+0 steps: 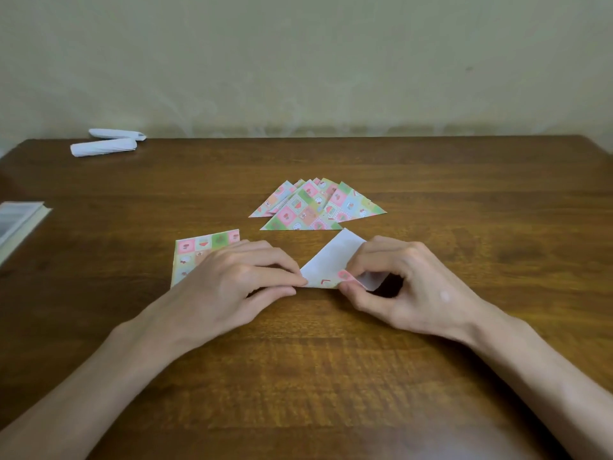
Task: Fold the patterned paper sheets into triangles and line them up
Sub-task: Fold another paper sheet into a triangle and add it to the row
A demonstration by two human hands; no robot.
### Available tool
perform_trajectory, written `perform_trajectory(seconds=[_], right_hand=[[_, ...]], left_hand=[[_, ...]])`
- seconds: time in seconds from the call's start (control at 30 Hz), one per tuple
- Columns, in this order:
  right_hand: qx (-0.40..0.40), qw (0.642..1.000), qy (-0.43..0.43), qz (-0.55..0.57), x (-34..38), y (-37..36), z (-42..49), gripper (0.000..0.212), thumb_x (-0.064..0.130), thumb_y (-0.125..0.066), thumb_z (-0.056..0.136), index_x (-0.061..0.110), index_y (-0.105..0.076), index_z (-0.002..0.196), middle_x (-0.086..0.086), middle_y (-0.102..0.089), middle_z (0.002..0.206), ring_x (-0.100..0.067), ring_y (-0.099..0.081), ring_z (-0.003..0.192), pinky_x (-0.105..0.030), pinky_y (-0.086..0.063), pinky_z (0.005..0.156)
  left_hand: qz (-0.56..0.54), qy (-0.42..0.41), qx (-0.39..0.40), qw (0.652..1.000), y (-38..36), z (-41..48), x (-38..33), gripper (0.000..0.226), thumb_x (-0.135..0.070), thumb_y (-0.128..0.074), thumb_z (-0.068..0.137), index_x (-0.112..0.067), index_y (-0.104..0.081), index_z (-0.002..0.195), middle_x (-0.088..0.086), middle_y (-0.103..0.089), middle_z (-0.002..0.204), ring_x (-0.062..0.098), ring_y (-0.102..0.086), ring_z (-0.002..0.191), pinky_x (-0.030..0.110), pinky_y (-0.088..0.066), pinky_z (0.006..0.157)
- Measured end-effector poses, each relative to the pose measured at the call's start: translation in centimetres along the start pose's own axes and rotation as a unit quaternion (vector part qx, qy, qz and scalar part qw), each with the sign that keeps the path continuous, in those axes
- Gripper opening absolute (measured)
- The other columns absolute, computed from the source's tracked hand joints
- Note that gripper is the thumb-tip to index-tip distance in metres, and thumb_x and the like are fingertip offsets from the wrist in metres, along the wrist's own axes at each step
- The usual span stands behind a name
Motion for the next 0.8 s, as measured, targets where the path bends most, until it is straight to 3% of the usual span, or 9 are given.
perform_trajectory(seconds=[0.1, 0.2, 0.3, 0.43, 0.53, 0.7, 0.8], right_hand=[[0.018, 0.997, -0.051, 0.056, -1.1, -0.1, 0.0, 0.022, 0.040, -0.068, 0.099, 0.025, -0.076, 0.086, 0.006, -0.069, 0.082, -0.020, -0.063, 0.082, -0.030, -0.051, 0.071], [0.039, 0.991, -0.080, 0.097, -1.6, -0.1, -0.2, 0.026, 0.042, -0.067, 0.099, 0.022, -0.074, 0.083, 0.007, -0.067, 0.076, -0.015, -0.061, 0.068, -0.023, -0.047, 0.063], [0.035, 0.987, -0.097, 0.122, -1.9, 0.0, -0.2, 0.021, 0.035, -0.068, 0.099, 0.021, -0.074, 0.085, 0.012, -0.063, 0.069, -0.004, -0.051, 0.060, -0.014, -0.039, 0.060], [-0.017, 0.978, -0.136, 0.157, -3.3, -0.1, 0.0, 0.002, 0.029, -0.074, 0.096, 0.027, -0.074, 0.096, 0.008, -0.069, 0.074, -0.003, -0.056, 0.065, -0.015, -0.042, 0.066], [-0.044, 0.972, -0.168, 0.158, -4.4, -0.4, 0.0, 0.016, 0.033, -0.077, 0.093, 0.029, -0.075, 0.108, 0.007, -0.071, 0.076, -0.004, -0.060, 0.067, -0.018, -0.046, 0.071], [-0.052, 0.981, -0.154, 0.103, -3.7, -0.1, 0.2, 0.012, 0.031, -0.077, 0.093, 0.034, -0.073, 0.104, 0.007, -0.067, 0.077, -0.010, -0.062, 0.068, -0.015, -0.047, 0.069], [-0.057, 0.982, -0.153, 0.095, -3.8, -0.1, 0.3, 0.010, 0.031, -0.078, 0.092, 0.033, -0.073, 0.101, 0.009, -0.066, 0.077, -0.012, -0.060, 0.067, -0.018, -0.049, 0.069]], left_hand=[[-0.025, 0.026, -0.008, 0.999, 0.0, 0.1, 0.2, 0.021, -0.037, -0.065, 0.101, -0.027, -0.080, 0.112, -0.019, -0.071, 0.112, 0.002, -0.065, 0.107, 0.035, -0.056, 0.087], [-0.037, 0.035, -0.016, 0.999, 0.1, 0.2, -0.1, 0.018, -0.033, -0.070, 0.097, -0.027, -0.080, 0.111, -0.020, -0.072, 0.108, 0.001, -0.066, 0.104, 0.035, -0.056, 0.086], [-0.051, 0.043, -0.024, 0.997, 0.1, 0.3, -0.4, 0.032, -0.031, -0.072, 0.094, -0.031, -0.074, 0.126, -0.022, -0.072, 0.106, -0.002, -0.066, 0.103, 0.035, -0.056, 0.087], [-0.054, 0.063, -0.046, 0.995, 0.4, 0.2, -0.3, 0.050, -0.036, -0.069, 0.093, -0.035, -0.060, 0.142, -0.026, -0.071, 0.103, -0.003, -0.066, 0.103, 0.035, -0.055, 0.092], [-0.064, 0.084, -0.055, 0.993, 0.6, 0.2, 0.0, 0.059, -0.038, -0.066, 0.094, -0.040, -0.048, 0.150, -0.029, -0.072, 0.104, -0.005, -0.065, 0.105, 0.027, -0.052, 0.092], [-0.051, 0.060, -0.049, 0.996, 0.6, 0.3, -0.3, 0.031, -0.034, -0.070, 0.094, -0.031, -0.074, 0.125, -0.020, -0.071, 0.109, 0.003, -0.067, 0.104, 0.033, -0.056, 0.088], [-0.035, 0.041, -0.042, 0.998, 0.4, 0.3, -0.6, 0.019, -0.034, -0.070, 0.098, -0.028, -0.080, 0.112, -0.018, -0.070, 0.108, 0.005, -0.066, 0.101, 0.032, -0.055, 0.085]])
Point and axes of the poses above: each hand's wrist, its own z-axis towards the middle knuckle, its own y-axis out of the back of the hand, x = y × z, the point moved 10 cm from there along z, towards the middle knuckle
